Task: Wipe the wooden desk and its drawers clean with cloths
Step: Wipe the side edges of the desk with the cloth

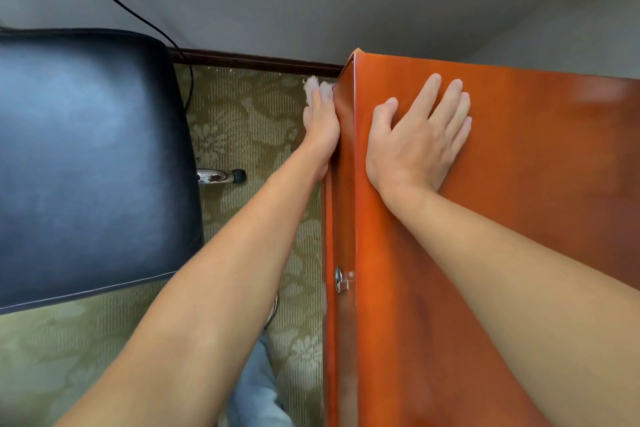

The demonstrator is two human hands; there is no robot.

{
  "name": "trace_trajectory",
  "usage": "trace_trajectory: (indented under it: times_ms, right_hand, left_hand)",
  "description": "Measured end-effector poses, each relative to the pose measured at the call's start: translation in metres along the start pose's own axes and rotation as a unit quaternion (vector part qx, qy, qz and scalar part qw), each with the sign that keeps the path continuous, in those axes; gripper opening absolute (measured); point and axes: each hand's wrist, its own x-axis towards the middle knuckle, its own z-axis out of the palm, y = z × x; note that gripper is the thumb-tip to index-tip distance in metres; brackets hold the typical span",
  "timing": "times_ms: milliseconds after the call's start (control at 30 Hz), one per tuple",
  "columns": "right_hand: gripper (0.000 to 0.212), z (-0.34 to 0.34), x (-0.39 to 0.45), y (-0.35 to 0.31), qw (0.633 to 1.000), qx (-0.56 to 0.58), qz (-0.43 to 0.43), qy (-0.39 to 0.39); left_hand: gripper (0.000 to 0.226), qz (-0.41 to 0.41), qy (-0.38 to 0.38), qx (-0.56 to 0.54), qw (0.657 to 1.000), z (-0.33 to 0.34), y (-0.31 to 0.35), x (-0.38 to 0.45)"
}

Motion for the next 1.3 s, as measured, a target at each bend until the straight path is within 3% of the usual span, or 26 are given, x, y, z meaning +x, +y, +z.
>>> trace_trajectory:
  times_ms: [100,233,400,500,600,767,967,1067,1167,1300]
  right_hand:
    - [0.074,0.001,0.0,-0.001,1.0,-0.005,0.002,-0.002]
    - [0.074,0.0,0.001,-0.002,1.0,-0.01,0.002,-0.002]
    - [0.074,-0.005,-0.001,-0.001,1.0,-0.001,0.004,-0.007]
    - [0.074,-0.007,-0.005,0.0,1.0,0.0,-0.005,-0.014]
    - [0.072,-0.008,-0.01,0.005,1.0,-0.008,-0.024,-0.017]
    - [0.07,-0.009,-0.018,0.007,0.999,0.01,-0.037,-0.032]
    - [0.068,-0.019,-0.042,0.001,0.997,0.009,-0.042,-0.061]
    - [0.072,-0.025,-0.061,0.003,0.994,-0.009,-0.071,-0.086]
    - [0.089,-0.028,-0.083,0.012,0.981,-0.052,-0.142,-0.118]
    - [0.09,-0.029,-0.096,0.032,0.97,-0.036,-0.21,-0.117]
  left_hand:
    - [0.066,0.052,0.007,0.018,0.998,0.001,-0.001,-0.008]
    - [0.085,-0.006,-0.023,0.027,0.999,-0.007,-0.043,-0.042]
    - [0.063,0.014,-0.102,-0.005,0.995,-0.015,-0.111,-0.121]
    - [0.067,-0.022,-0.131,-0.01,0.991,-0.02,-0.149,-0.16]
    - [0.077,-0.013,-0.12,-0.002,0.993,-0.019,-0.192,-0.196]
    - [0.066,0.009,-0.112,-0.018,0.994,-0.017,-0.258,-0.285]
    - [0.058,-0.048,-0.093,0.002,0.994,-0.014,-0.328,-0.384]
    - [0.048,-0.119,-0.104,-0.021,0.987,-0.017,-0.308,-0.39]
    - [0.055,-0.169,-0.082,-0.034,0.982,-0.016,-0.262,-0.363]
    - [0.056,-0.122,-0.043,0.007,0.992,0.001,-0.202,-0.314]
